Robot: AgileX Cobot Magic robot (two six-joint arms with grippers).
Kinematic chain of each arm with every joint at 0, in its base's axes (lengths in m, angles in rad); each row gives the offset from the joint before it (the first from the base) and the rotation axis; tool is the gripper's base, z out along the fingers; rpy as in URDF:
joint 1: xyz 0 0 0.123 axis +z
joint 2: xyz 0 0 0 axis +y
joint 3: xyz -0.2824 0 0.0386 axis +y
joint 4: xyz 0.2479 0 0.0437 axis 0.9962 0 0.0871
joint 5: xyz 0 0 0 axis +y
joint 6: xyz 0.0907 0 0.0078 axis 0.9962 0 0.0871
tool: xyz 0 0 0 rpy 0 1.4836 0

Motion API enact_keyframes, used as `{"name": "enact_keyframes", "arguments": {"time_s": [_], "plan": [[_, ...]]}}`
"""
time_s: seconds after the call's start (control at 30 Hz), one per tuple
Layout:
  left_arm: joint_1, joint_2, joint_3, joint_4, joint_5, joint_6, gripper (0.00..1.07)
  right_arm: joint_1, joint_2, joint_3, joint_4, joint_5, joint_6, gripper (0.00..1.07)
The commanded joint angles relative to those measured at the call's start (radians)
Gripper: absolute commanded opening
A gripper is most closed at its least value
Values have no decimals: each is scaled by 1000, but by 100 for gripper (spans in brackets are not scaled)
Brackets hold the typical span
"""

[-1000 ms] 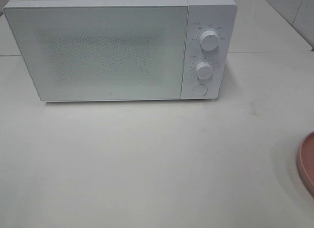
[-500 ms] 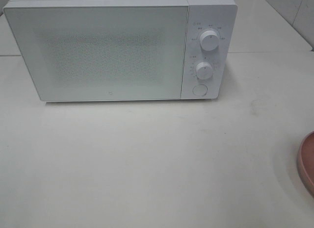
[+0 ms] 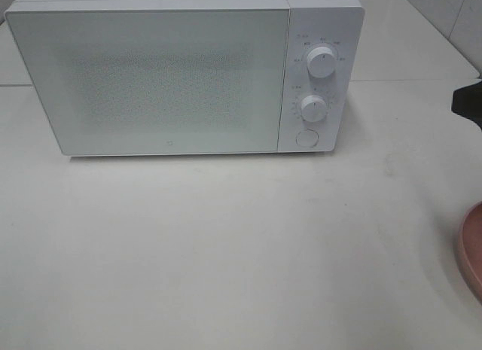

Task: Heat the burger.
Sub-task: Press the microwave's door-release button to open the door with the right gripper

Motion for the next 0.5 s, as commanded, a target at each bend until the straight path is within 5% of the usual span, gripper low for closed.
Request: {"name": "enact_keyframes", "arguments": {"time_s": [0.03,0.5], "plan": [[0,-21,3,-1,-17,0,100,-1,67,38,-9,-184,-15,75],[0,-21,3,-1,-17,0,100,-1,286,174,27,-668,-81,75]]}}
